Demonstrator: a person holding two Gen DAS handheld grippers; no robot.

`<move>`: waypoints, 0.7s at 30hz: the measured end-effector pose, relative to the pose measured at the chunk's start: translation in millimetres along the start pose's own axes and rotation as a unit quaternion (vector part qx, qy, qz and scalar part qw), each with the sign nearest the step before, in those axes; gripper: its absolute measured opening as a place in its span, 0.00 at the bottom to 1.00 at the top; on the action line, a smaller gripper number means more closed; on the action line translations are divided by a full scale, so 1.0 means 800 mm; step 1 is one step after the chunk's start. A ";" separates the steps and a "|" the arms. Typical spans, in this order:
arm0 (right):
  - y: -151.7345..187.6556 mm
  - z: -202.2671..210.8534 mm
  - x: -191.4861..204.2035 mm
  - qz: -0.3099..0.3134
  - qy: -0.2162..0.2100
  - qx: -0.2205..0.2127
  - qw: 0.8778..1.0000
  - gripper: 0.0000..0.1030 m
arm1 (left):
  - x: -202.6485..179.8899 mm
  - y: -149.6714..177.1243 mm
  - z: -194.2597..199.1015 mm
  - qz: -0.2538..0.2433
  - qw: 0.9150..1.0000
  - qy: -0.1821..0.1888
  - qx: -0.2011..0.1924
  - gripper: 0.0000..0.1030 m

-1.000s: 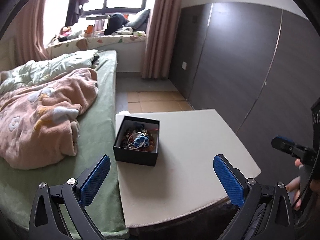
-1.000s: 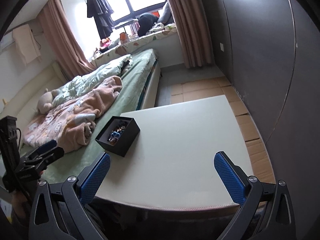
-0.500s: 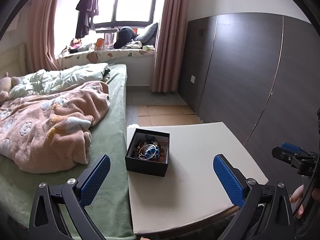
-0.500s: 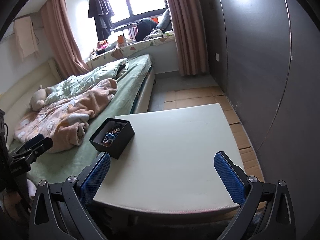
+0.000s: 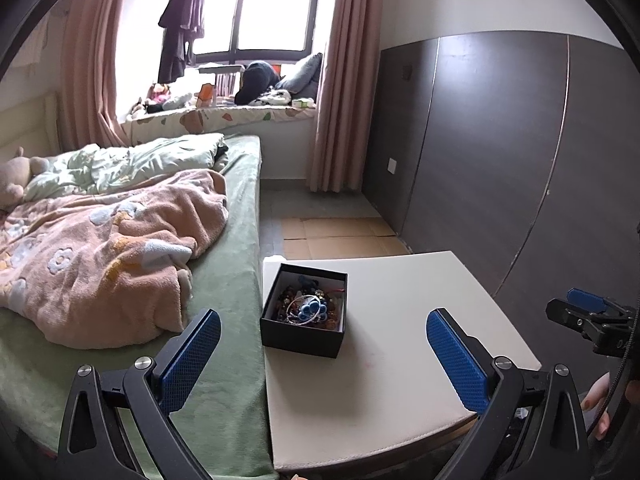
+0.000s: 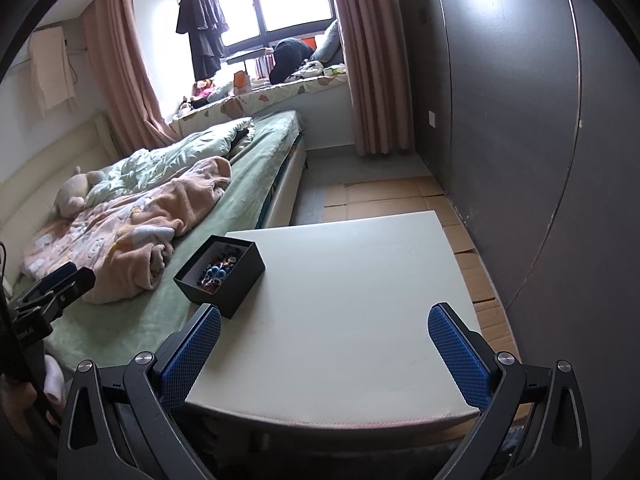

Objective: Organize jewelry

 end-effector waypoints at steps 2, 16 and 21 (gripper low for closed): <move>0.000 0.000 -0.001 -0.003 -0.002 -0.002 1.000 1.00 | -0.002 0.000 0.000 -0.005 1.000 -0.004 0.000 1.00; 0.000 0.001 -0.008 -0.016 -0.004 -0.004 1.000 1.00 | -0.011 0.002 0.003 -0.023 1.000 -0.010 -0.004 1.00; 0.001 0.001 -0.008 -0.011 -0.002 -0.005 1.000 1.00 | -0.008 0.001 0.006 -0.018 1.000 -0.007 -0.014 1.00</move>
Point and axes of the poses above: each gripper's, at about its wrist camera, not at the fingertips, and z roughly against the way its jaws point, x to its left, y to its underside, the point moved 1 cm from there along -z, roughly the way its jaws point, and after that the axes turned 2 degrees about z, right-handed, at the moved point
